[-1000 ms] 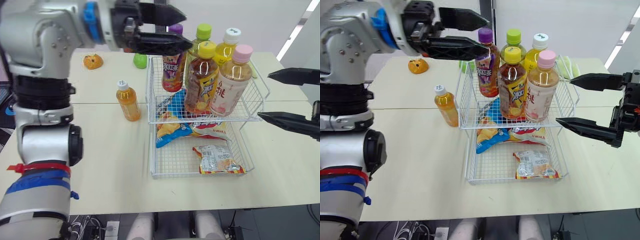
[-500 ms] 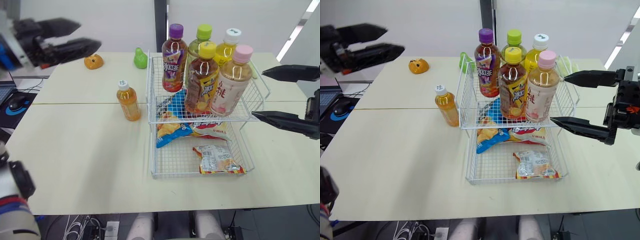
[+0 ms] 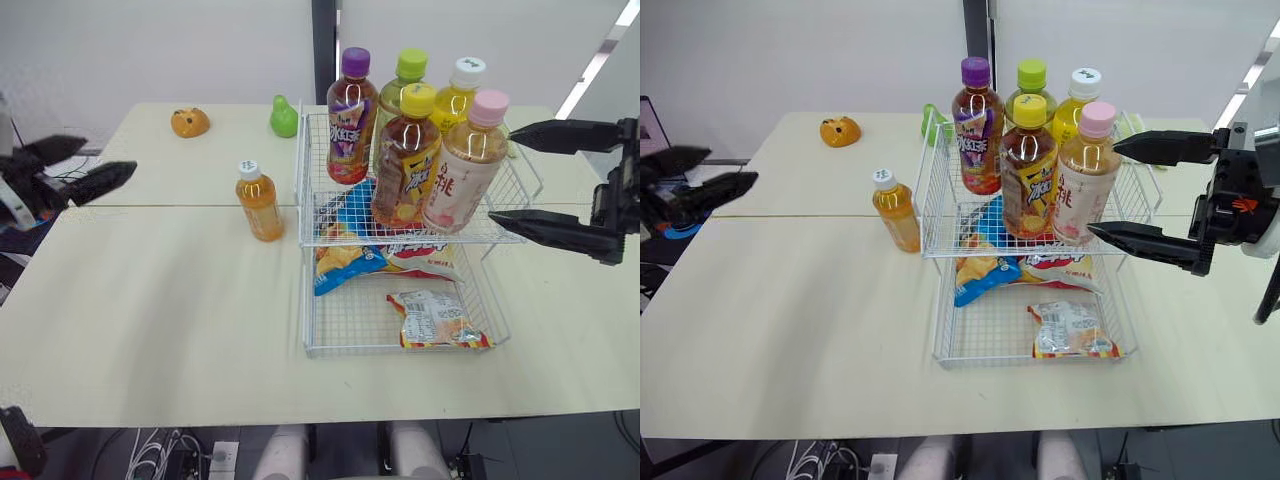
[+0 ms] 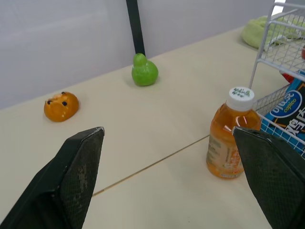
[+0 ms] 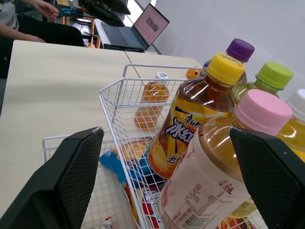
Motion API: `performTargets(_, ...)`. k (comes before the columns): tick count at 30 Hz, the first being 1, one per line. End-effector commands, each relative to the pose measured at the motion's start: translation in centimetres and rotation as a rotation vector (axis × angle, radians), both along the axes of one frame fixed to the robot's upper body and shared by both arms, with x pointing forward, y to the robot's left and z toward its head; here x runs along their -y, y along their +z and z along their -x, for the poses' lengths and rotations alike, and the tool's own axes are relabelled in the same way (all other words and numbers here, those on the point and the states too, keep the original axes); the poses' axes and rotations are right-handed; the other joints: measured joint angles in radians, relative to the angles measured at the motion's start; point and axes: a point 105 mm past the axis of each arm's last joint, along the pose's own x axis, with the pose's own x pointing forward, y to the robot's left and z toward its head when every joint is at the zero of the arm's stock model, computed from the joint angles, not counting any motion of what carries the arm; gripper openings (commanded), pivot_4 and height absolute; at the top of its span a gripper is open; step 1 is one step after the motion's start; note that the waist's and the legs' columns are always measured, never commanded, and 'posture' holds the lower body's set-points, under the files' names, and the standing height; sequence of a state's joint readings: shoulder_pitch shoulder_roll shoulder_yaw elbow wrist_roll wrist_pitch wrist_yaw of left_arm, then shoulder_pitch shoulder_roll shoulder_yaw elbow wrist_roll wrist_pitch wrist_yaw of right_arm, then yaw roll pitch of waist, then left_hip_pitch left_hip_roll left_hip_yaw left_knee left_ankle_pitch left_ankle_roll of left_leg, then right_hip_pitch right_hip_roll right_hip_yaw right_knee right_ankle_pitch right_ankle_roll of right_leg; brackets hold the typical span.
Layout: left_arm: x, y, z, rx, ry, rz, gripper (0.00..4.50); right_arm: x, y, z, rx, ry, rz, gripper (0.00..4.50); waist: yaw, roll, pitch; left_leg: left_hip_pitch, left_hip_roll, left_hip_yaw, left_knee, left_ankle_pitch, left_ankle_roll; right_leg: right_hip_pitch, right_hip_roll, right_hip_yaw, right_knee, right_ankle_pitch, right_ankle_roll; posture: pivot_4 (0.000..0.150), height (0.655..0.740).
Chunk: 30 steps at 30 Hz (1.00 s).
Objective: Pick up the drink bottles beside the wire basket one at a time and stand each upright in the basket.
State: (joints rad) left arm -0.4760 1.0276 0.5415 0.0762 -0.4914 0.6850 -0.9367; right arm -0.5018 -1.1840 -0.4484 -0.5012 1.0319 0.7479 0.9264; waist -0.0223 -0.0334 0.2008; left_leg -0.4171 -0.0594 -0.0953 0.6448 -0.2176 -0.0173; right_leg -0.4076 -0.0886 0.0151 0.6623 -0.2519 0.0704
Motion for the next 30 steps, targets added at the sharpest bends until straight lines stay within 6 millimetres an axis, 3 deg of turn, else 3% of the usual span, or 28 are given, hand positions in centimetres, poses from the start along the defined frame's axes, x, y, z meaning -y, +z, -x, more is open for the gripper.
performTargets(1,0.5,1.2,0.3,0.080,-0.009,-0.014,4.48,-0.4,1.1,0.7,0.077,0.013,-0.002,4.50,0.005,0.000,0.000,0.000,0.000,0.000,0.000,0.000,0.000,0.000,0.000,0.000,0.000,0.000,0.000,0.150,0.7400)
performTargets(8,2.2,0.2,-0.8,0.075,-0.053,0.018,4.48,-1.1,0.7,1.2,0.059,0.048,-0.015,4.50,0.006,0.000,0.000,0.000,0.000,0.000,0.000,0.000,0.000,0.000,0.000,0.000,0.000,0.000,0.000,0.150,0.7400)
performTargets(16,8.7,-0.1,-3.6,0.081,-0.145,0.109,4.48,-1.7,0.5,1.6,0.034,0.072,-0.026,4.50,0.020,0.000,0.000,0.000,-0.001,0.000,0.001,0.000,0.000,0.001,0.000,0.000,0.000,0.000,0.000,0.150,0.7400)
performTargets(22,11.8,-0.9,-5.3,0.061,-0.143,0.144,4.48,-1.7,0.3,1.8,0.009,0.053,-0.014,4.50,0.016,-0.001,0.000,0.000,0.000,0.001,0.001,0.000,0.000,0.000,0.001,0.000,0.000,0.000,0.000,0.150,0.7400)
performTargets(30,13.6,-2.2,-8.1,0.058,-0.064,0.177,4.48,-1.7,0.0,2.0,-0.038,0.046,-0.015,4.50,0.020,-0.001,0.000,0.000,-0.001,0.001,0.001,0.000,0.000,0.001,0.001,0.000,0.001,0.000,0.000,0.150,0.7400)
